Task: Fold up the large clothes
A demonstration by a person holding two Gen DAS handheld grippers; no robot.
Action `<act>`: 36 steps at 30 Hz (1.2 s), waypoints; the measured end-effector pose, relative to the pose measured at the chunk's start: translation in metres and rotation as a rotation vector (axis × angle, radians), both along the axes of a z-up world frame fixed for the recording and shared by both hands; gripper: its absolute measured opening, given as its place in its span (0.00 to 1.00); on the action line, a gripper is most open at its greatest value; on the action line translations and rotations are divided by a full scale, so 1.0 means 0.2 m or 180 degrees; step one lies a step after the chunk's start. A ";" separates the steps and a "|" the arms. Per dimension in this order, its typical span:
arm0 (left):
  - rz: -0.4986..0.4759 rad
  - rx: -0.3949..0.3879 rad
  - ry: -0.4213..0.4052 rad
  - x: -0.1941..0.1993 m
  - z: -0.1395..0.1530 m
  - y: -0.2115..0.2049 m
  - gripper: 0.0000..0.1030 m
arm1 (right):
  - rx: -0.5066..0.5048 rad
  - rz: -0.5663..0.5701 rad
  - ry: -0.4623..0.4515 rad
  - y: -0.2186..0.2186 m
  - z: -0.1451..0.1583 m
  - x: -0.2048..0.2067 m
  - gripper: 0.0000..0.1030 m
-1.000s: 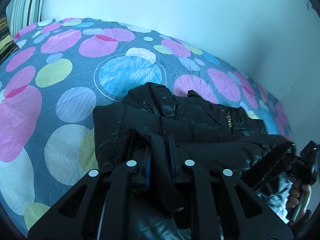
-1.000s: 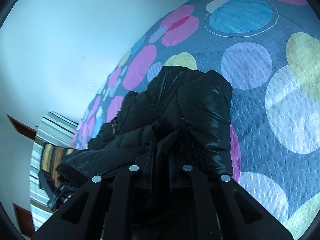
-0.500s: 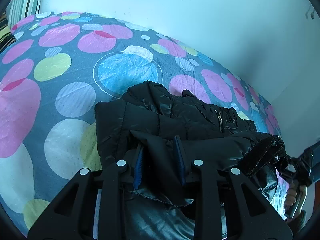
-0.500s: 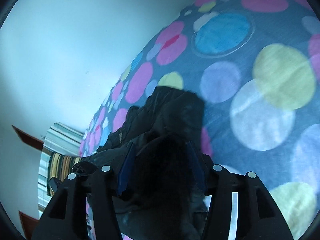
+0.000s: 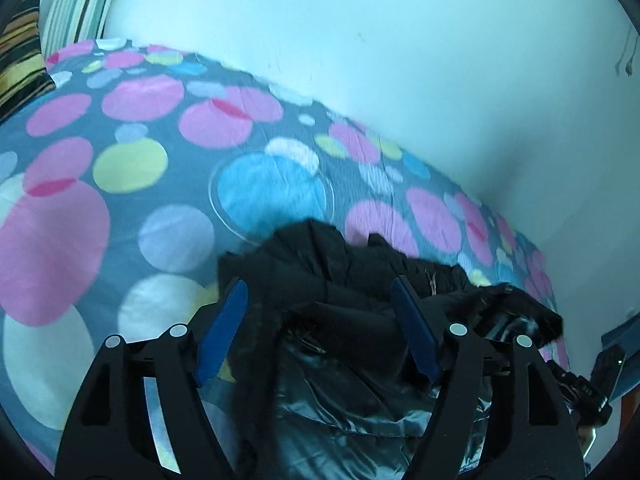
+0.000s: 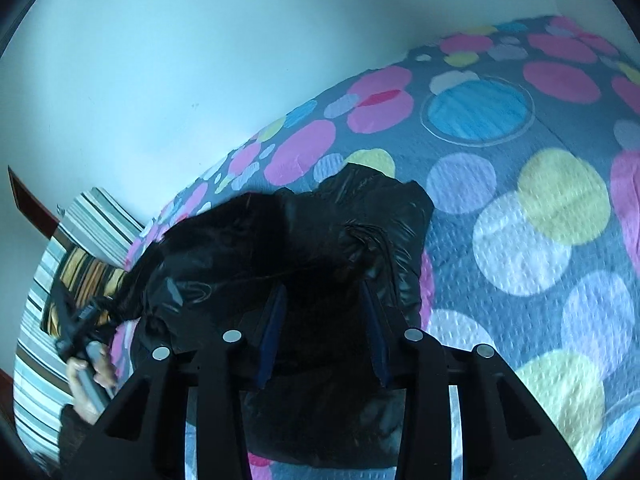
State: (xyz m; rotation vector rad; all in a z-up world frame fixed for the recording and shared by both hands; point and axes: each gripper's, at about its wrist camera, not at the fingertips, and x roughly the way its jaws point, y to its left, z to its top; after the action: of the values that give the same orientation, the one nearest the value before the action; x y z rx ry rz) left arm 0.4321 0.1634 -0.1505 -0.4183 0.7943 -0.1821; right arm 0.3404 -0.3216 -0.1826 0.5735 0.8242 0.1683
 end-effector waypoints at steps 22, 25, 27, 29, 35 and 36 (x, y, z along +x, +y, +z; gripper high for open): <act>-0.0758 0.0797 0.0343 0.34 -0.18 -0.20 0.69 | -0.0849 0.0201 0.0135 0.04 0.00 0.50 0.62; -0.0800 0.1031 0.0367 0.37 -0.20 -0.26 0.39 | -0.0904 0.0221 0.0325 0.07 -0.07 0.57 0.24; -0.0728 0.1204 0.0404 0.39 -0.23 -0.29 0.38 | -0.1002 0.0205 0.0361 0.09 -0.10 0.61 0.20; -0.0660 0.1283 0.0479 0.43 -0.27 -0.31 0.39 | -0.1097 0.0179 0.0474 0.12 -0.15 0.66 0.20; -0.0558 0.1268 0.0499 0.49 -0.40 -0.30 0.50 | -0.1070 0.0238 0.0669 0.13 -0.33 0.74 0.21; -0.0547 0.1263 0.0505 0.49 -0.41 -0.30 0.51 | -0.1021 0.0225 0.0671 0.12 -0.35 0.74 0.21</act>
State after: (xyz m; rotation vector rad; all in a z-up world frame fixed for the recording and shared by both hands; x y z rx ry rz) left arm 0.5308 0.1030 -0.2332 0.0116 0.9985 -0.1475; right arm 0.4889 -0.2971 -0.2518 0.2621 1.0528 0.0382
